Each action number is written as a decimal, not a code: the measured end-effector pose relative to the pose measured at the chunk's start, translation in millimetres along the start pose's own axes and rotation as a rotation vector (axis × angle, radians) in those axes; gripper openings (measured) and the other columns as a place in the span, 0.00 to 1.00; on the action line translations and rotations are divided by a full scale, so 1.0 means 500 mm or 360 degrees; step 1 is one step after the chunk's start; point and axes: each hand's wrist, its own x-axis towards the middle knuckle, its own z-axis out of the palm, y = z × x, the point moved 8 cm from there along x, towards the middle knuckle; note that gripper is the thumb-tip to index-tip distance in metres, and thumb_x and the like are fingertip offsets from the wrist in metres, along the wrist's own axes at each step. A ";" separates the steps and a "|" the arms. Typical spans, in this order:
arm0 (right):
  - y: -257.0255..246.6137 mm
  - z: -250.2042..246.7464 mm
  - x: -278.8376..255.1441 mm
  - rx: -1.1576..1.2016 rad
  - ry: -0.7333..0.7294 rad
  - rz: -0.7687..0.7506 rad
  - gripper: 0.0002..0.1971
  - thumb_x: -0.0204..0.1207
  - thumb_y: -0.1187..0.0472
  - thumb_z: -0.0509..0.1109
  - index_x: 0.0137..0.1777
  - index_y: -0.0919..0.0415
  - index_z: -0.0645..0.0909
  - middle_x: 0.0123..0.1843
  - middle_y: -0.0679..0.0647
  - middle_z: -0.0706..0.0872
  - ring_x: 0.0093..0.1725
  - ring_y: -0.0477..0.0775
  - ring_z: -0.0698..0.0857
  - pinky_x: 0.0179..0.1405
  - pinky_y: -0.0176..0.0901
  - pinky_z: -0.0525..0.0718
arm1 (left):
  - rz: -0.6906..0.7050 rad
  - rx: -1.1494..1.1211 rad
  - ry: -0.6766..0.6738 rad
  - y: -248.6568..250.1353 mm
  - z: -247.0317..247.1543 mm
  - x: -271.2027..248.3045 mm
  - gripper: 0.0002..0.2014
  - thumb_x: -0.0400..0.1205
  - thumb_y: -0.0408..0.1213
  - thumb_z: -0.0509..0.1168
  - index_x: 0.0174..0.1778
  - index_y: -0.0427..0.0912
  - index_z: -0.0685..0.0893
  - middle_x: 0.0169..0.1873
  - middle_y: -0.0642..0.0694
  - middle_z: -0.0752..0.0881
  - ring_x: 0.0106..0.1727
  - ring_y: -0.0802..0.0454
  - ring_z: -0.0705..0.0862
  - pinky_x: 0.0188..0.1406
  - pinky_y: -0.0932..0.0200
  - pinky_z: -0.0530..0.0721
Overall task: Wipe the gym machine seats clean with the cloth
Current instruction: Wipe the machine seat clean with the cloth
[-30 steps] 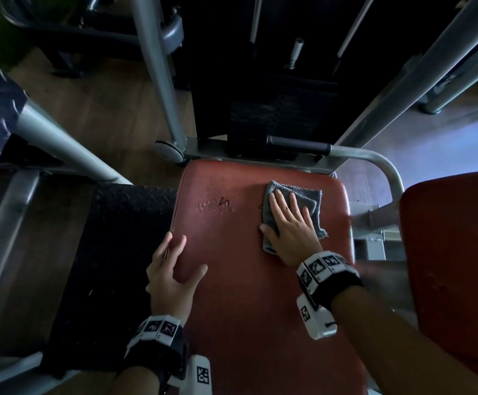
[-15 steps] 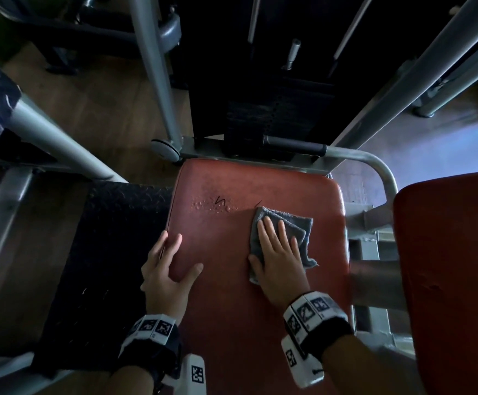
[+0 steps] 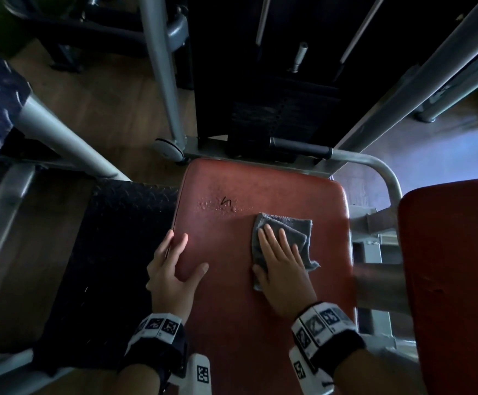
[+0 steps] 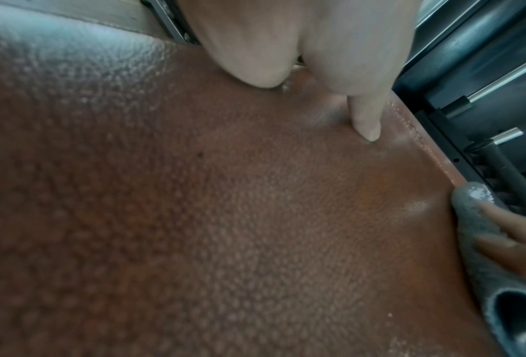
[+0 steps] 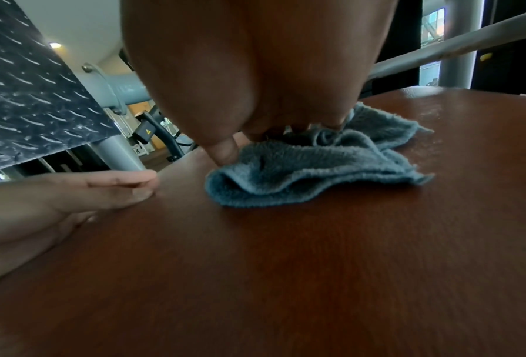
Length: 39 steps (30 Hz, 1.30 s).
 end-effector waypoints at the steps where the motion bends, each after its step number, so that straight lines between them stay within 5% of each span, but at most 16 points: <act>1: 0.005 0.000 0.006 -0.0016 -0.0016 -0.0003 0.34 0.85 0.47 0.54 0.86 0.48 0.40 0.86 0.41 0.39 0.84 0.50 0.36 0.84 0.55 0.43 | 0.0009 0.0003 0.0003 0.000 0.000 0.000 0.36 0.70 0.43 0.80 0.74 0.65 0.76 0.78 0.74 0.63 0.80 0.64 0.60 0.78 0.47 0.68; 10: 0.004 -0.032 0.114 -0.0081 -0.0034 0.0016 0.34 0.85 0.52 0.55 0.86 0.53 0.43 0.87 0.47 0.43 0.85 0.58 0.40 0.82 0.64 0.47 | 0.0066 -0.0019 0.0017 -0.008 0.000 0.005 0.35 0.70 0.48 0.79 0.74 0.63 0.77 0.79 0.71 0.63 0.78 0.63 0.61 0.75 0.52 0.69; 16: -0.067 -0.003 0.045 -0.0259 -0.0058 -0.0355 0.34 0.82 0.56 0.58 0.86 0.54 0.48 0.87 0.47 0.47 0.86 0.58 0.45 0.82 0.67 0.48 | 0.0082 -0.0005 0.0027 -0.008 0.000 0.005 0.35 0.70 0.47 0.79 0.74 0.61 0.77 0.79 0.70 0.64 0.77 0.63 0.62 0.76 0.51 0.68; 25: -0.111 -0.018 0.158 -0.0188 -0.0059 -0.0201 0.32 0.85 0.56 0.54 0.86 0.55 0.45 0.87 0.46 0.45 0.85 0.57 0.41 0.81 0.68 0.49 | 0.0043 0.0090 0.0024 -0.015 0.005 0.008 0.35 0.71 0.48 0.79 0.74 0.62 0.76 0.79 0.70 0.62 0.76 0.63 0.62 0.76 0.41 0.71; 32: -0.119 0.030 0.046 -0.0221 -0.0112 -0.0287 0.35 0.83 0.59 0.55 0.86 0.52 0.40 0.87 0.43 0.41 0.85 0.55 0.39 0.82 0.66 0.47 | 0.0102 0.0063 0.0043 -0.001 -0.001 0.006 0.35 0.68 0.57 0.74 0.75 0.59 0.77 0.79 0.66 0.65 0.74 0.62 0.62 0.74 0.45 0.70; 39: -0.130 -0.009 0.158 -0.0189 -0.0183 -0.0291 0.33 0.85 0.57 0.53 0.86 0.52 0.41 0.87 0.43 0.41 0.85 0.55 0.38 0.82 0.67 0.46 | 0.0006 0.0058 -0.0002 -0.005 0.002 0.006 0.34 0.70 0.51 0.78 0.74 0.63 0.76 0.79 0.70 0.63 0.74 0.60 0.64 0.74 0.37 0.70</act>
